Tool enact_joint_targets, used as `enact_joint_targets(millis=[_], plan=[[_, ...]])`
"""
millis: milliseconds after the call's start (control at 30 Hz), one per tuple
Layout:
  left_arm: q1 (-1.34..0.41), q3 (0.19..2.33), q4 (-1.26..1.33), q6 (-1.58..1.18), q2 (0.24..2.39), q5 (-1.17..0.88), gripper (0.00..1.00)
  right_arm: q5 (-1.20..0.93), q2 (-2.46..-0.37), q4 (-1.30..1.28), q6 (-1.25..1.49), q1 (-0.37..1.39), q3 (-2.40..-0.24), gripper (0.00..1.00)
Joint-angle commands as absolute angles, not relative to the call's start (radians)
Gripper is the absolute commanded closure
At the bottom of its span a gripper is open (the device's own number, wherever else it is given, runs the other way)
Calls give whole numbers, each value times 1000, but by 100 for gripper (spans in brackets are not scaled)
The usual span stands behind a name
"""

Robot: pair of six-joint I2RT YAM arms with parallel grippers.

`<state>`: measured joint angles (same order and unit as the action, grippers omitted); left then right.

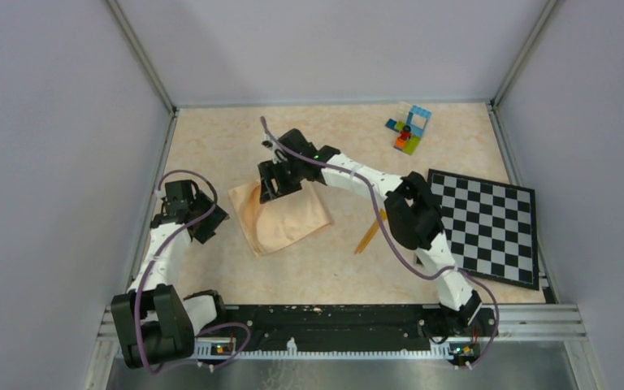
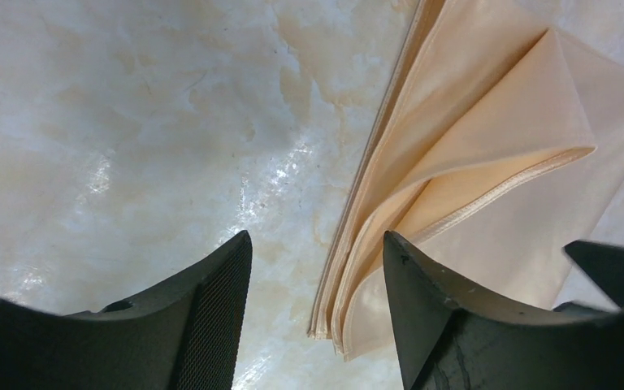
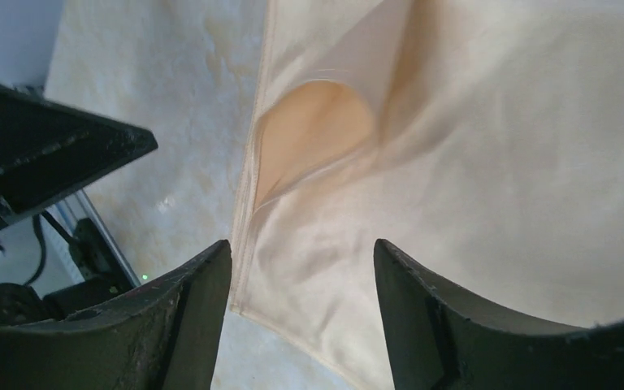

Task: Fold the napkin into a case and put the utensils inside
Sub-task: Fold the rectangle-folded napkin at the center of the board.

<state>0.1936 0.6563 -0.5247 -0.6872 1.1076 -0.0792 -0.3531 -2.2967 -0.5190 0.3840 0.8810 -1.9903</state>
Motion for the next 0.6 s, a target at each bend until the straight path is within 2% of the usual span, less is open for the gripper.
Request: enact_joint_targets(millis=[0, 233, 400, 467, 567], plan=[[195, 674, -507, -670, 1109, -123, 34, -471, -2236, -299, 483, 775, -1907, 36], [194, 678, -511, -660, 1098, -117, 34, -583, -2330, -125, 565, 756, -1913, 40], [195, 687, -488, -649, 1124, -121, 35, -626, -2383, -62, 618, 769, -1938, 55], [195, 697, -434, -614, 1149, -193, 34, -627, -2382, -84, 609, 775, -1937, 63], [191, 732, -336, -550, 1222, -261, 42, -632, -2336, -93, 607, 773, -1870, 74]])
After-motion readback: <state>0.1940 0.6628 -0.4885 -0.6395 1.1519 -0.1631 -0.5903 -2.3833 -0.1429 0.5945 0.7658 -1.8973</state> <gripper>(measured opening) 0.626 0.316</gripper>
